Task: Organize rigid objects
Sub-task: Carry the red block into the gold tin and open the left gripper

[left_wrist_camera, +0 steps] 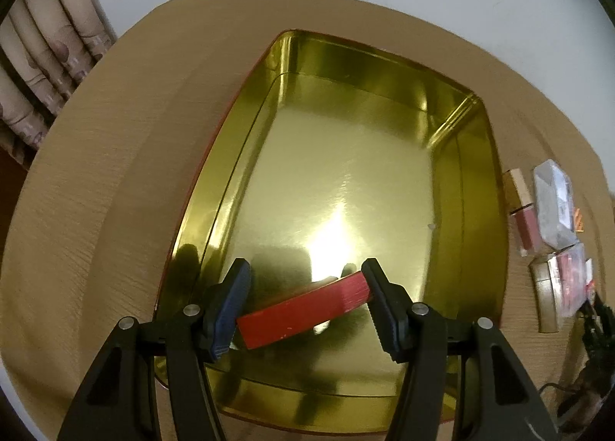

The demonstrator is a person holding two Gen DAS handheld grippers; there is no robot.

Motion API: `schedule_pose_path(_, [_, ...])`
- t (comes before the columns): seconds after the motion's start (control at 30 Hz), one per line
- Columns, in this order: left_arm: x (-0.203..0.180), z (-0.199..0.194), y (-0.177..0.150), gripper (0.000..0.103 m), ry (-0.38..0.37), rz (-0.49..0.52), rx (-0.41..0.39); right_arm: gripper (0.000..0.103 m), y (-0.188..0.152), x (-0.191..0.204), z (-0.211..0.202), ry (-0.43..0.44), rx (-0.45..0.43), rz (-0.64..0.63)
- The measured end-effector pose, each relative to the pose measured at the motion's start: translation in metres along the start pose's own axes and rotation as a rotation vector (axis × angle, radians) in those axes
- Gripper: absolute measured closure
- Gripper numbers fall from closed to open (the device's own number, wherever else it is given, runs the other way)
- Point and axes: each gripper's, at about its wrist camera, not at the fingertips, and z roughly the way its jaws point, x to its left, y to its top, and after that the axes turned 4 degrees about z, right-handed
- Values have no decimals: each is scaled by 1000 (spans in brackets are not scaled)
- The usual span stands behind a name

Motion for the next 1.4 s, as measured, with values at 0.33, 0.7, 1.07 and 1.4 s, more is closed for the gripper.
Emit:
schedule_pose_path(0.33, [-9, 4, -9, 46, 64, 40, -18, 54, 0, 0, 0, -1, 0, -1])
schedule_pose_path(0.7, [-30, -28, -24, 37, 137, 87, -117, 54, 0, 0, 0, 0, 0, 0])
schedule_pose_path(1.07, [-20, -64, -61, 27, 215, 42, -184, 55, 1, 1, 0, -3, 1, -3])
schedule_pose_path(1.4, [13, -75, -66, 24, 189, -109, -198, 55, 6, 3, -3, -43, 0, 10])
